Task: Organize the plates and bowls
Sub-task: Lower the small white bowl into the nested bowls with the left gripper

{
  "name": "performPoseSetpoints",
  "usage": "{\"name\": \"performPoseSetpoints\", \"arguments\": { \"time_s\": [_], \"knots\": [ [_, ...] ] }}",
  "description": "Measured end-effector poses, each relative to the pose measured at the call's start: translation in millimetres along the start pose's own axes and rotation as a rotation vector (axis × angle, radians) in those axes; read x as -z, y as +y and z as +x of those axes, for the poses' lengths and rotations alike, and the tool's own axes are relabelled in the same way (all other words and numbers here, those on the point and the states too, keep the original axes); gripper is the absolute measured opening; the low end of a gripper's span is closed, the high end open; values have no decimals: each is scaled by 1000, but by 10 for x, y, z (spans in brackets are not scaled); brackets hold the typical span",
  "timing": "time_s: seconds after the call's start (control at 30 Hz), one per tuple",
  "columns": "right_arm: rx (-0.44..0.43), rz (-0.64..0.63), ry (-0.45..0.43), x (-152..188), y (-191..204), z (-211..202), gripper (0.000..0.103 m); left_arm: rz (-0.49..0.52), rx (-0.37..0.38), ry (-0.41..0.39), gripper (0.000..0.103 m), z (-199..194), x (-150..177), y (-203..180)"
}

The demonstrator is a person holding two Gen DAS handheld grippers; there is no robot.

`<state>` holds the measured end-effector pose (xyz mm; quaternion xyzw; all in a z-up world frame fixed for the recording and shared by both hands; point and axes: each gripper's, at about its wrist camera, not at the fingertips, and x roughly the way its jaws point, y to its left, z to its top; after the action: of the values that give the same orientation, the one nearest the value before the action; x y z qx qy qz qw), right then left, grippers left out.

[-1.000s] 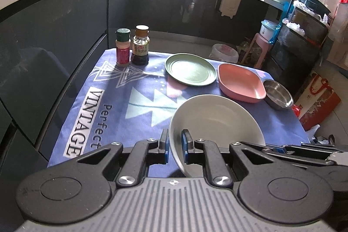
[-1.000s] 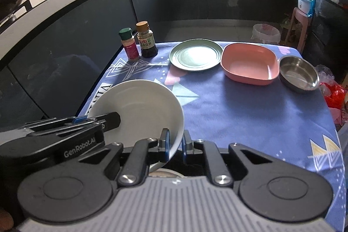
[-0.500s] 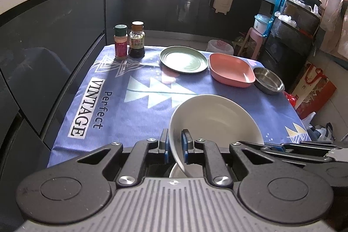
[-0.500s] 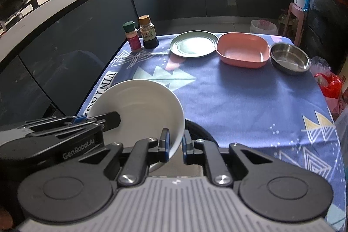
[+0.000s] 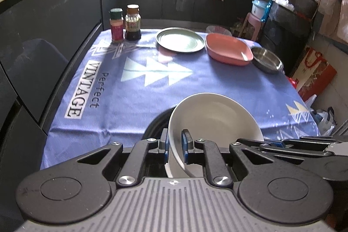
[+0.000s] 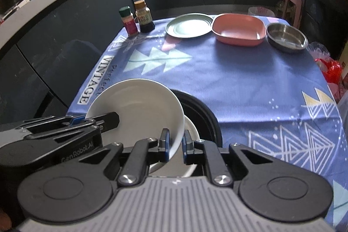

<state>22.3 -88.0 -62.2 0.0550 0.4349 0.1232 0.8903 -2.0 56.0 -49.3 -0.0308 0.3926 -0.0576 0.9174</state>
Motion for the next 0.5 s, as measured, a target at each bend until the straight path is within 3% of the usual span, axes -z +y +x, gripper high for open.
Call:
{"name": "performPoseSetpoints", "arguments": {
  "time_s": [0.5],
  "knots": [
    [-4,7,46,90,-68,115,103,24,9,61,11,104,111,-28]
  ]
}}
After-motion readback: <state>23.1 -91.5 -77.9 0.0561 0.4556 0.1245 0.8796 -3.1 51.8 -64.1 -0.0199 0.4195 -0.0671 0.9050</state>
